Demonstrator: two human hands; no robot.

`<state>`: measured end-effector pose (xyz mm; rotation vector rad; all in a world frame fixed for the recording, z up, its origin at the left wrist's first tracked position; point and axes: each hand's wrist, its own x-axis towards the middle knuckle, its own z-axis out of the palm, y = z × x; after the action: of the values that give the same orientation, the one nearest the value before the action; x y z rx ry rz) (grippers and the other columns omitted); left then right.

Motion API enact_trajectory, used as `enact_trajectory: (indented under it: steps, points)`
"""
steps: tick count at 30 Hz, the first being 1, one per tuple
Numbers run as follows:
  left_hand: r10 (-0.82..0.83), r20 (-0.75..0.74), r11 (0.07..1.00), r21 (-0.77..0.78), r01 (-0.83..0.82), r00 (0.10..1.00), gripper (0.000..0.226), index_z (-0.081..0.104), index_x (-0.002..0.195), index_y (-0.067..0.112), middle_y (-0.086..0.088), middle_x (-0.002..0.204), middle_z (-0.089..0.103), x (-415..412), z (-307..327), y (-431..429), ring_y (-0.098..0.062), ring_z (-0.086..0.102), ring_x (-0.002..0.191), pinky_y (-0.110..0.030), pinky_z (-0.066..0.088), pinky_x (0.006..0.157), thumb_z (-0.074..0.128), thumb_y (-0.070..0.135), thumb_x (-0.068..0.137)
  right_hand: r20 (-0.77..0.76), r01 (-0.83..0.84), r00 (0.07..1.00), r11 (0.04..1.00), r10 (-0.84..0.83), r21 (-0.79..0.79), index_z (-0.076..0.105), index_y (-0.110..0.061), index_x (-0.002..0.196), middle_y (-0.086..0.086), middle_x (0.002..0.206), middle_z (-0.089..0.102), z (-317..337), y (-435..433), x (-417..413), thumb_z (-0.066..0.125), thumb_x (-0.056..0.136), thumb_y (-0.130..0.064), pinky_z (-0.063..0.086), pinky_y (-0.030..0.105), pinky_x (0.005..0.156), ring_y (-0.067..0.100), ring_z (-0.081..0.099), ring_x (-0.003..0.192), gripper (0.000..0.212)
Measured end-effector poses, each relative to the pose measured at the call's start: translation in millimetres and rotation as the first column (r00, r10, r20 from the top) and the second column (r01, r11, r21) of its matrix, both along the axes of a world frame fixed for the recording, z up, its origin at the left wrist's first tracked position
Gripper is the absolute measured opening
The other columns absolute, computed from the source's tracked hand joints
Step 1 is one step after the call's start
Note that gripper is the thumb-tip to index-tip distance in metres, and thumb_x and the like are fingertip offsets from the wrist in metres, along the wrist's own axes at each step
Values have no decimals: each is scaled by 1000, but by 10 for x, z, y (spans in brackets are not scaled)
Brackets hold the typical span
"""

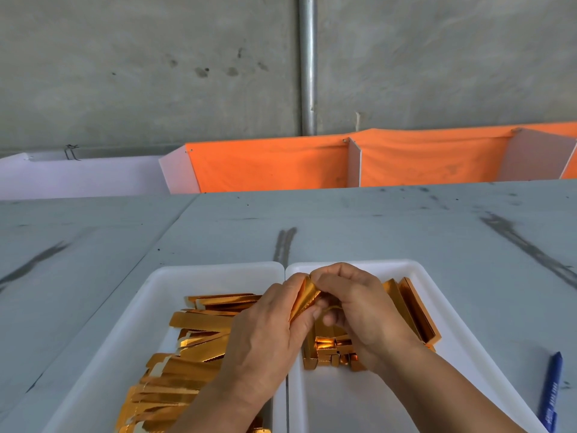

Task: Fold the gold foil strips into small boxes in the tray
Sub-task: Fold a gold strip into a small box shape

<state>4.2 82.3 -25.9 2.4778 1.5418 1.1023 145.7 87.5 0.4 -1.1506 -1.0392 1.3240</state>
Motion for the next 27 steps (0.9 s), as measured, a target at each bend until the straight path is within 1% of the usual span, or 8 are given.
enact_trajectory:
  steps: [3,6,11,14,17,21,24,27]
  points:
    - [-17,-9,1000,-2,17,1000,63,49,132,26,10,96,61,5,24,-17,-5,59,79,-17,51,66,30,66,87,-38,-2,999,1000,2,-19,68,0,89,13,62,58,10,9,21,64,91,-11,47,23,49,13,53,45,12]
    - [-42,7,999,-6,42,999,65,46,134,28,11,99,60,0,21,-29,-5,59,83,-18,51,69,28,68,86,-67,-11,998,999,9,-34,66,-3,83,11,59,57,14,19,34,65,89,-10,46,22,46,13,53,44,10]
    - [-64,19,998,-12,64,998,65,46,134,28,11,99,59,1,18,-27,-6,59,83,-20,52,70,27,68,86,-99,-20,995,999,16,-44,64,-7,72,10,56,55,14,40,56,66,88,-9,45,21,43,14,52,42,16]
    - [-70,16,997,-14,70,997,64,46,134,28,11,98,59,1,19,-26,-6,59,84,-21,52,70,29,67,86,-95,-18,995,999,13,-46,64,-7,72,10,56,55,9,46,63,67,87,-10,45,22,43,14,51,43,16]
    - [-74,14,997,-16,74,997,64,45,134,29,12,99,58,-5,14,-32,-5,58,84,-18,51,71,28,67,86,-79,-10,997,999,6,-48,65,-8,72,10,57,55,5,53,66,67,86,-11,45,22,43,14,49,45,15]
    - [-75,7,997,-16,75,997,66,42,136,31,13,100,57,-10,9,-35,-4,57,85,-13,48,70,25,69,86,-59,-15,998,998,11,-60,67,-7,81,10,57,57,-1,59,75,65,89,-11,45,21,42,14,48,44,9]
    - [-75,9,997,-18,76,997,63,41,136,30,12,102,57,-12,2,-23,-5,57,87,-18,50,73,27,67,87,-67,-23,998,998,19,-53,69,-7,85,10,57,57,1,59,83,65,91,-9,46,20,42,14,48,42,7]
    - [-71,27,997,-20,71,997,59,44,134,29,12,99,58,-11,-1,-15,-6,58,85,-22,51,71,33,65,88,-46,-21,999,1000,20,-13,69,-8,85,11,59,59,1,46,77,66,91,-10,47,21,43,15,50,42,6]
